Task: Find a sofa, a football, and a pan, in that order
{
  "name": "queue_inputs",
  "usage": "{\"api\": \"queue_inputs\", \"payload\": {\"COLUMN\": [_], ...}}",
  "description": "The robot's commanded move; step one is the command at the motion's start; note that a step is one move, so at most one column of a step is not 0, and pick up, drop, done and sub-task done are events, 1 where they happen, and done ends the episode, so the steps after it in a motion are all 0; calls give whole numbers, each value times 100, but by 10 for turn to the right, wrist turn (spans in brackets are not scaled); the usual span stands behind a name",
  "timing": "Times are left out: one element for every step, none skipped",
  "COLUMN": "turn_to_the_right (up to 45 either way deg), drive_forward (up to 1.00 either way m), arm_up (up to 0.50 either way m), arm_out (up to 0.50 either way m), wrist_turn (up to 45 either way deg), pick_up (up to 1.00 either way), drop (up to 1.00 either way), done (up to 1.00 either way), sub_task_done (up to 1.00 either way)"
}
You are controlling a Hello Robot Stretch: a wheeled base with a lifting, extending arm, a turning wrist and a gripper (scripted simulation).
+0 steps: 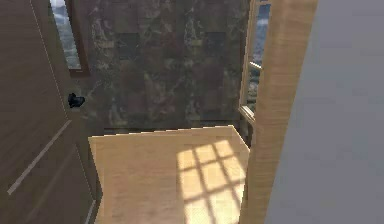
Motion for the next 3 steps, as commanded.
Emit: {"api": "queue_inputs", "payload": {"turn_to_the_right": [-150,0,-30], "drive_forward": [0,100,0], "arm_up": [0,0,0], "arm_out": [0,0,0], "wrist_turn": [0,0,0], "pick_up": [0,0,0], "drop": [0,0,0], "done": [0,0,0], "sub_task_done": [0,0,0]}}
